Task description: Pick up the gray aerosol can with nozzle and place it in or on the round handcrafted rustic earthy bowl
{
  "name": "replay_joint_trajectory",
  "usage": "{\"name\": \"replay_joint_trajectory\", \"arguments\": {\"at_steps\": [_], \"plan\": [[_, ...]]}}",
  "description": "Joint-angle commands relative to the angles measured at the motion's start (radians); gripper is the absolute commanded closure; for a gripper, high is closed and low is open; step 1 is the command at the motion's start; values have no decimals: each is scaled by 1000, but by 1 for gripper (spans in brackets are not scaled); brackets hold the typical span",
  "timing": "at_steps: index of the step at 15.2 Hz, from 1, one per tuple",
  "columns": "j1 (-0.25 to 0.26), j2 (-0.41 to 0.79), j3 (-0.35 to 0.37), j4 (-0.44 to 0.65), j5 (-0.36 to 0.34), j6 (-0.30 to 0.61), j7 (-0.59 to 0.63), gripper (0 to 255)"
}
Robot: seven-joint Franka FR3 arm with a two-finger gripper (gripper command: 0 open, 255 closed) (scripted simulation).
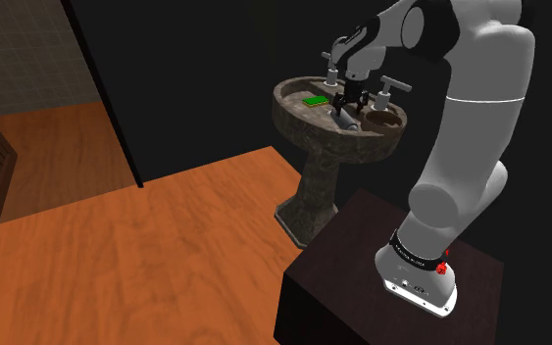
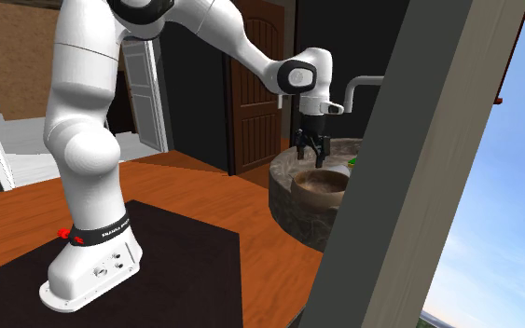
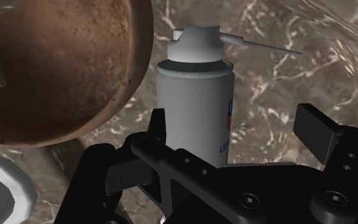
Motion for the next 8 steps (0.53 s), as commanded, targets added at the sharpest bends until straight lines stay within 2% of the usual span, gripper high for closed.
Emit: {"name": "replay_joint_trajectory", "arguments": {"at_steps": [1, 8], "plan": [[-32, 71, -1, 62, 33, 0, -18, 0], [-49, 125, 11, 45, 63, 66, -37, 0]]}}
